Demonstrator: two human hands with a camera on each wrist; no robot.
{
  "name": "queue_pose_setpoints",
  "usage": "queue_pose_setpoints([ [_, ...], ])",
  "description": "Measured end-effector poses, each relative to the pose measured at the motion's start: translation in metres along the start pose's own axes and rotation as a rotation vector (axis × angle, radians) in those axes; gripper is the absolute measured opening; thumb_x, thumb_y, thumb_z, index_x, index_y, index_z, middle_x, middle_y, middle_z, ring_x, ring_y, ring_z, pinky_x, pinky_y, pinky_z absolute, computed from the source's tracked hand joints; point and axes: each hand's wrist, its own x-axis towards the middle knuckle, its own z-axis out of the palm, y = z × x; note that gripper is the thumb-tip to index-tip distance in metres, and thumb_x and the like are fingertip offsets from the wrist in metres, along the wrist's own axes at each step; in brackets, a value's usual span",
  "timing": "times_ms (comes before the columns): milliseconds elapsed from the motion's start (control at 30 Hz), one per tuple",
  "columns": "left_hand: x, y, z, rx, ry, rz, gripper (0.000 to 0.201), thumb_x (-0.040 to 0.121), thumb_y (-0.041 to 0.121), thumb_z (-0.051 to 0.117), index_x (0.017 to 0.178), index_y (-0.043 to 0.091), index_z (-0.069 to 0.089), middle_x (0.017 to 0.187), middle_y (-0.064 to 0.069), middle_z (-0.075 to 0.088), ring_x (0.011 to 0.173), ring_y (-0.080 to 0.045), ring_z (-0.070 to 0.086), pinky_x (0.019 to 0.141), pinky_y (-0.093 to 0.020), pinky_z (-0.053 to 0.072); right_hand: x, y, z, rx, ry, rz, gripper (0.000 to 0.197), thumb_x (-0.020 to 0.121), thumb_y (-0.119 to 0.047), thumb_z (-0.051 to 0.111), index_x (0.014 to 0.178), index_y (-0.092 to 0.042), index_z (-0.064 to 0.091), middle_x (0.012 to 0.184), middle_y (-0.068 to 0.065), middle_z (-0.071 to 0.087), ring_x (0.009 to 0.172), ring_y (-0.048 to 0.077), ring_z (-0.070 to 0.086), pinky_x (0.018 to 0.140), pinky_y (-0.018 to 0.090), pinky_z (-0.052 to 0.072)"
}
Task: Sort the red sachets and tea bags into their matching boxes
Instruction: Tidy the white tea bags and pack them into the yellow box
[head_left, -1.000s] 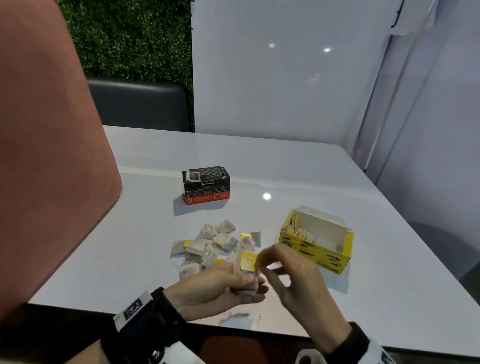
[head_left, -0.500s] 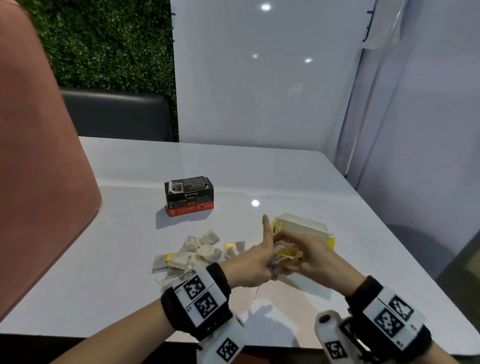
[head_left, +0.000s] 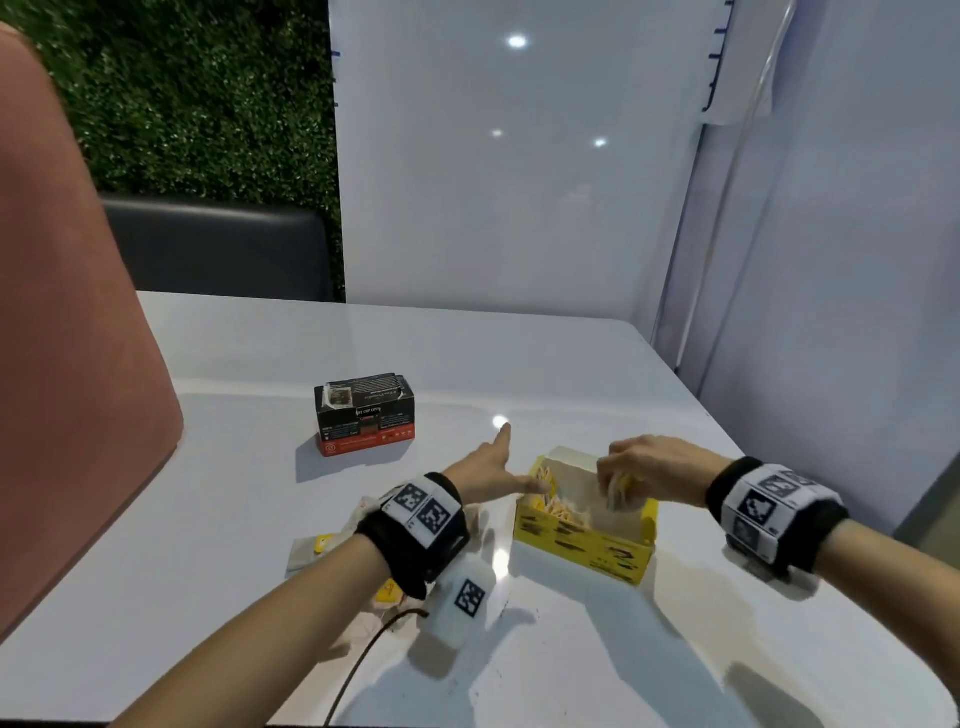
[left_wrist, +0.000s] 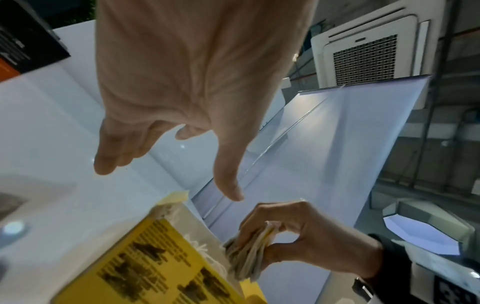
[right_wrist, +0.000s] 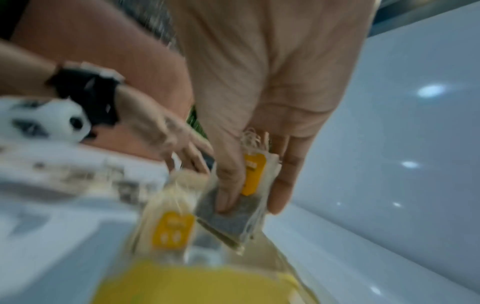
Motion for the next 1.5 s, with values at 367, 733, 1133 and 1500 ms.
queue_pose_setpoints([
  [367,0.041,-0.003,0.014,-0.088,-0.05,-0.071,0.033,0.088,0.003,0.041,0.12,-0.001,0.049,0.125,-0.02,0.054,0.107,-0.034,0.059,0.084,-0.045,0.056,0.036,-0.007,0.02,-0.166,-0.026,-0.293,0.032,0.082,-0.008,0.057,0.113,-0.019,0.06,0.113,0.004,0.064,0.109,0.026,0.047,0.083,0.036,0.044],
  [733,0.037,0.002,0.008,-0.191,-0.17,-0.044,0.035,0.096,0.013,0.044,0.125,-0.004,0.051,0.12,-0.025,0.06,0.109,-0.037,0.06,0.091,-0.049,0.051,0.06,-0.017,0.038,-0.208,0.104,-0.351,0.029,0.091,-0.013,0.05,0.12,-0.015,0.052,0.118,0.009,0.058,0.107,0.028,0.046,0.078,0.042,0.05],
  [1133,0.045,-0.008,0.01,-0.267,-0.053,-0.145,0.052,0.088,-0.007,0.04,0.139,-0.002,0.028,0.129,-0.026,0.047,0.11,-0.038,0.058,0.089,-0.052,0.052,0.018,-0.029,0.035,0.332,0.148,0.34,0.024,0.088,-0.007,0.054,0.108,-0.005,0.041,0.11,0.012,0.055,0.084,0.022,0.045,0.059,0.024,0.034],
  [1500,0.046,-0.003,0.015,-0.337,-0.165,-0.107,0.034,0.093,-0.005,0.039,0.126,-0.006,0.047,0.116,-0.024,0.06,0.098,-0.035,0.063,0.09,-0.047,0.052,0.053,-0.04,0.06,0.389,0.137,0.645,0.018,0.087,-0.028,0.056,0.083,-0.013,0.048,0.097,0.011,0.064,0.096,0.03,0.061,0.076,0.033,0.047],
])
